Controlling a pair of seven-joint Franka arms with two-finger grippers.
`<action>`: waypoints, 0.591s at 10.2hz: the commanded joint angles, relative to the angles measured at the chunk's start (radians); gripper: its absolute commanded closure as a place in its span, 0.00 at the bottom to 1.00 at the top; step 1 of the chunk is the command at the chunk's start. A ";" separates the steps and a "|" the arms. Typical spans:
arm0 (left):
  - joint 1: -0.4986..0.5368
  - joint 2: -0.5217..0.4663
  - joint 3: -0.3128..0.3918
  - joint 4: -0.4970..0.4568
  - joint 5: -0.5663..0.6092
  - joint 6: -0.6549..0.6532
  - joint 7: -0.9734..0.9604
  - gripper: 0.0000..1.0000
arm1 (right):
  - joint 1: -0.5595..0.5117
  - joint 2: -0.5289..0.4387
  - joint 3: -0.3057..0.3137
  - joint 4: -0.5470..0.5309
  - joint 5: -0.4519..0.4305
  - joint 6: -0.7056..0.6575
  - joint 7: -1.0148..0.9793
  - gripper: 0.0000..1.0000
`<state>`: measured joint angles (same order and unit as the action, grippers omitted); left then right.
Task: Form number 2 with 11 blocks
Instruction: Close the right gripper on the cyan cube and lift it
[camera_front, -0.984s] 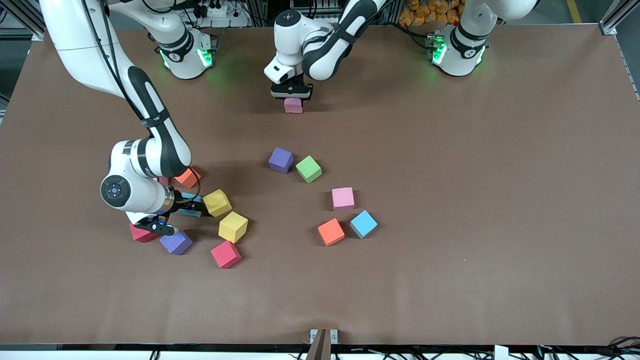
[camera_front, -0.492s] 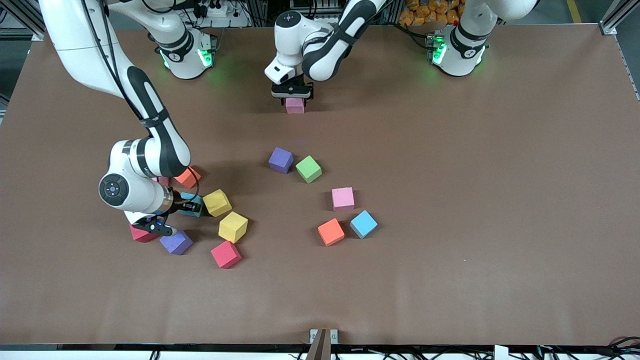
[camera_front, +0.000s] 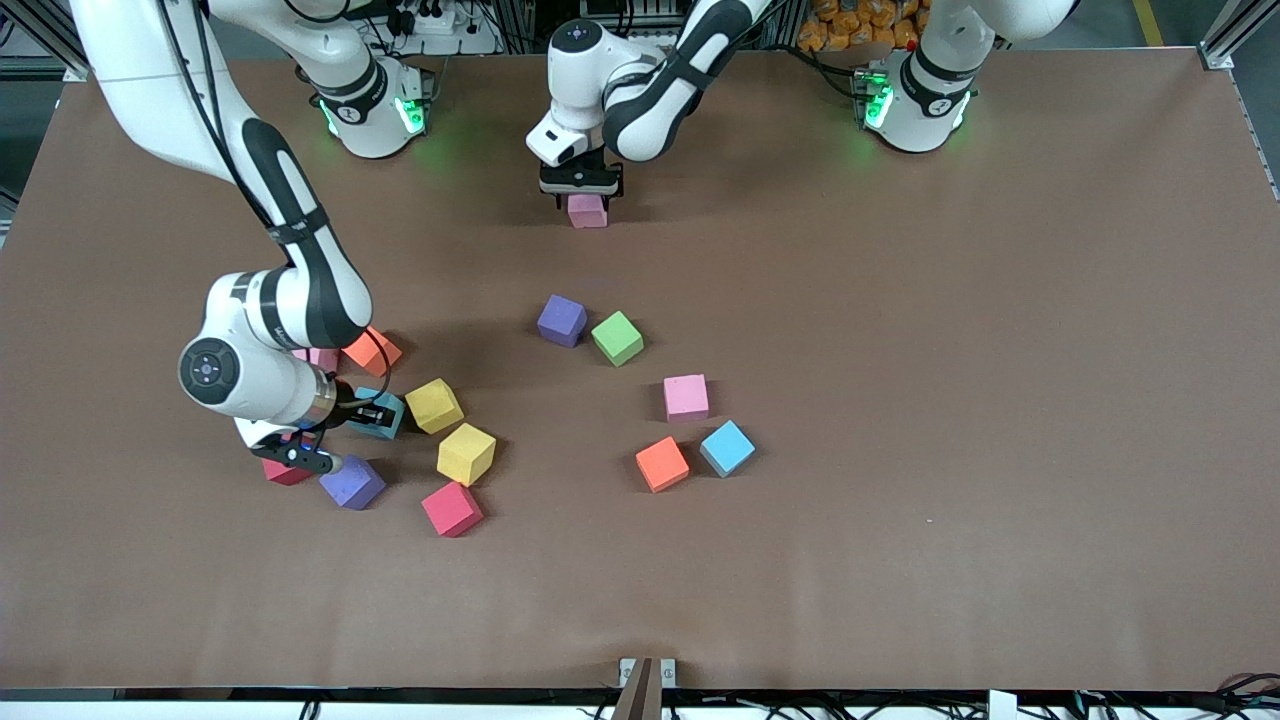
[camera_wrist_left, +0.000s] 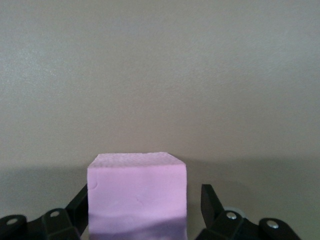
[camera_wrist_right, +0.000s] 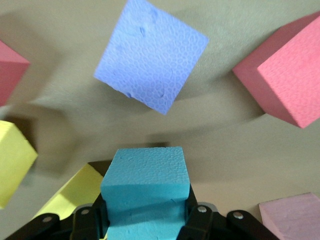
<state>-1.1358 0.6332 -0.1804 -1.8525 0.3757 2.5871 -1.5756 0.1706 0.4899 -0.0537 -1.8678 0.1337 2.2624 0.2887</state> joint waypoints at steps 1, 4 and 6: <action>0.005 -0.042 -0.007 -0.014 0.025 -0.011 -0.030 0.08 | -0.005 -0.083 0.006 -0.004 0.014 -0.082 -0.008 1.00; 0.005 -0.050 -0.007 -0.016 0.025 -0.033 -0.023 0.08 | 0.042 -0.128 0.009 0.009 0.018 -0.113 0.010 1.00; 0.007 -0.065 -0.010 -0.023 0.025 -0.033 -0.015 0.08 | 0.065 -0.134 0.009 0.012 0.026 -0.116 0.015 1.00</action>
<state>-1.1357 0.6051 -0.1815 -1.8529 0.3757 2.5699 -1.5757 0.2171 0.3738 -0.0425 -1.8512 0.1394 2.1605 0.2919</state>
